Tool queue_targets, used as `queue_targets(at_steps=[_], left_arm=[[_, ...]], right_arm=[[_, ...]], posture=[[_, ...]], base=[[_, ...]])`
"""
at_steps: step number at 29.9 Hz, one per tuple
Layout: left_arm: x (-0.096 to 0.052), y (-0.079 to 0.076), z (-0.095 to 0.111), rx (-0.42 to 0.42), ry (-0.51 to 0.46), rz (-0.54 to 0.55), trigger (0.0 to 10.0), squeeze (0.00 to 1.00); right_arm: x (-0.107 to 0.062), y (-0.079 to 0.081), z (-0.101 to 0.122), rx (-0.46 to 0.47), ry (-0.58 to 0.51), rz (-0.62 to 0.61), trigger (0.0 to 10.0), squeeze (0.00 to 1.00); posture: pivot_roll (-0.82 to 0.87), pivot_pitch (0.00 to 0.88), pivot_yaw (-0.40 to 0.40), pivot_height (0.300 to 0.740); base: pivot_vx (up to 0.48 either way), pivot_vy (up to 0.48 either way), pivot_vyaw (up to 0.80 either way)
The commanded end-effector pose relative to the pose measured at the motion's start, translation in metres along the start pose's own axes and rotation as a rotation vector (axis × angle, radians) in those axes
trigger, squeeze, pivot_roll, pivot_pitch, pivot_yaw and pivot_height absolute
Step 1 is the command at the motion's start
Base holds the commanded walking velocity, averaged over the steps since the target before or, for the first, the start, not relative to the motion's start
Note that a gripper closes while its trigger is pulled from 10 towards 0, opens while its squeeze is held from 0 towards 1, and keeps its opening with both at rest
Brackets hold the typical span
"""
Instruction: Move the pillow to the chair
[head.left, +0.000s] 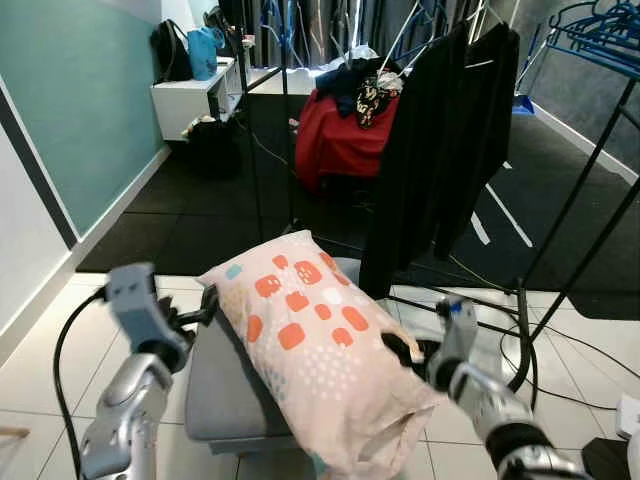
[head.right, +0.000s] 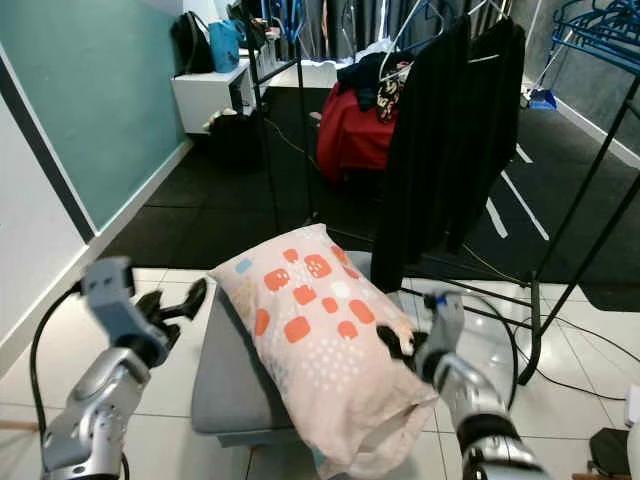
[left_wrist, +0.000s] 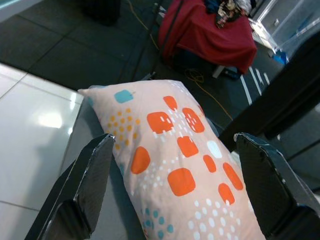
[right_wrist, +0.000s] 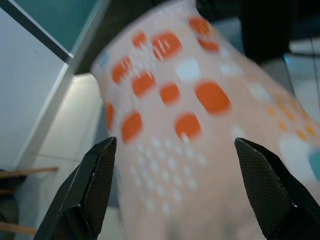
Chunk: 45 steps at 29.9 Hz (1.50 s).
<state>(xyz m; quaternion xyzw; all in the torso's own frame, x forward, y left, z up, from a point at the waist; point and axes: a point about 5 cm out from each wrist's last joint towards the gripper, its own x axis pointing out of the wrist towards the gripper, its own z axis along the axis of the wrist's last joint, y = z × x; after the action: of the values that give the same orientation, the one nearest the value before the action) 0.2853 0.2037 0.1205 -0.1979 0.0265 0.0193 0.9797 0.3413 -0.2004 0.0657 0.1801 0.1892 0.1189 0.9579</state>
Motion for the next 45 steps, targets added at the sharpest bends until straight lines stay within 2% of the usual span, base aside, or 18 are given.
queue_targets(at_steps=[1, 6, 7, 10, 11, 15, 16, 18, 21, 27, 30, 31, 32, 35, 36, 40, 43, 45], left_arm=[[0.0, 0.001, -0.005, -0.026, 0.005, -0.005, 10.0, 0.0], [0.002, 0.005, -0.012, 0.014, 0.033, 0.008, 10.0, 0.0], [0.003, 0.01, -0.016, 0.027, 0.051, 0.019, 10.0, 0.0], [0.001, 0.032, -0.029, 0.151, 0.112, 0.077, 10.0, 0.0], [-0.004, 0.046, -0.039, 0.164, 0.147, 0.134, 10.0, 0.0], [-0.009, 0.057, -0.048, 0.167, 0.173, 0.186, 10.0, 0.0], [-0.012, 0.061, -0.051, 0.19, 0.177, 0.217, 10.0, 0.0], [-0.012, 0.061, -0.051, 0.19, 0.177, 0.217, 10.0, 0.0], [-0.023, 0.073, -0.06, 0.252, 0.175, 0.34, 10.0, 0.0], [-0.028, 0.076, -0.065, 0.226, 0.17, 0.379, 10.0, 0.0], [-0.027, 0.074, -0.063, 0.151, 0.133, 0.37, 10.0, 0.0], [-0.027, 0.074, -0.063, 0.151, 0.133, 0.37, 10.0, 0.0], [-0.025, 0.07, -0.059, 0.062, 0.095, 0.343, 10.0, 0.0], [-0.021, 0.062, -0.048, 0.028, 0.032, 0.282, 10.0, 0.0], [-0.02, 0.057, -0.042, 0.004, 0.003, 0.247, 10.0, 0.0], [-0.02, 0.053, -0.037, -0.007, -0.022, 0.226, 10.0, 0.0], [-0.022, 0.05, -0.031, -0.003, -0.047, 0.202, 10.0, 0.0], [-0.022, 0.05, -0.031, -0.003, -0.047, 0.202, 10.0, 0.0]], right_arm=[[0.001, -0.002, 0.004, 0.035, -0.012, -0.014, 10.0, 0.0], [0.002, -0.004, 0.011, 0.067, -0.039, -0.033, 10.0, 0.0], [0.002, -0.004, 0.012, 0.088, -0.05, -0.039, 10.0, 0.0], [0.001, -0.007, 0.016, 0.134, -0.07, -0.048, 10.0, 0.0], [-0.001, -0.011, 0.015, 0.149, -0.067, -0.058, 10.0, 0.0], [-0.003, -0.015, 0.013, 0.163, -0.062, -0.071, 10.0, 0.0], [-0.005, -0.017, 0.011, 0.173, -0.059, -0.077, 10.0, 0.0], [-0.005, -0.017, 0.011, 0.173, -0.059, -0.077, 10.0, 0.0], [-0.008, -0.021, 0.004, 0.192, -0.039, -0.089, 10.0, 0.0], [-0.008, -0.021, 0.002, 0.201, -0.03, -0.088, 10.0, 0.0], [-0.007, -0.02, 0.002, 0.208, -0.026, -0.09, 10.0, 0.0], [-0.007, -0.02, 0.002, 0.208, -0.026, -0.09, 10.0, 0.0], [-0.006, -0.021, 0.005, 0.205, -0.033, -0.11, 10.0, 0.0], [-0.006, -0.023, 0.009, 0.229, -0.061, -0.159, 10.0, 0.0], [-0.004, -0.021, 0.011, 0.29, -0.074, -0.148, 10.0, 0.0], [-0.002, -0.018, 0.011, 0.34, -0.076, -0.137, 10.0, 0.0], [-0.002, -0.017, 0.009, 0.423, -0.084, -0.137, 10.0, 0.0], [-0.002, -0.017, 0.009, 0.423, -0.084, -0.137, 10.0, 0.0]], posture=[[-0.15, 0.02, -0.029, 0.715], [-0.15, 0.01, -0.025, 0.7], [-0.15, 0.008, -0.025, 0.695], [-0.16, 0.006, -0.02, 0.68], [-0.16, 0.006, -0.02, 0.67], [-0.16, 0.008, -0.022, 0.655], [-0.16, 0.007, -0.024, 0.65], [-0.16, 0.007, -0.024, 0.65], [-0.15, 0.017, -0.032, 0.635], [-0.15, 0.024, -0.034, 0.62], [-0.15, 0.031, -0.033, 0.605], [-0.15, 0.031, -0.033, 0.605], [-0.14, 0.041, -0.029, 0.595], [-0.14, 0.047, -0.026, 0.58], [-0.13, 0.063, -0.019, 0.57], [-0.12, 0.066, -0.017, 0.56], [-0.12, 0.086, -0.008, 0.545], [-0.12, 0.086, -0.008, 0.545]], base=[[0.0, 0.0, 0.0], [0.0, 0.0, 0.0], [0.0, 0.0, 0.0], [0.0, 0.0, 0.0], [0.0, 0.0, 0.0], [0.0, 0.0, 0.0], [0.0, 0.0, 0.0], [0.0, 0.0, 0.0], [0.0, 0.0, 0.0], [0.0, 0.0, 0.0], [0.0, 0.0, 0.0], [0.0, 0.0, 0.0], [0.0, 0.0, 0.0], [0.0, 0.0, 0.0], [0.0, 0.0, 0.0], [0.0, 0.0, 0.0], [0.0, 0.0, 0.0], [0.0, 0.0, 0.0]])
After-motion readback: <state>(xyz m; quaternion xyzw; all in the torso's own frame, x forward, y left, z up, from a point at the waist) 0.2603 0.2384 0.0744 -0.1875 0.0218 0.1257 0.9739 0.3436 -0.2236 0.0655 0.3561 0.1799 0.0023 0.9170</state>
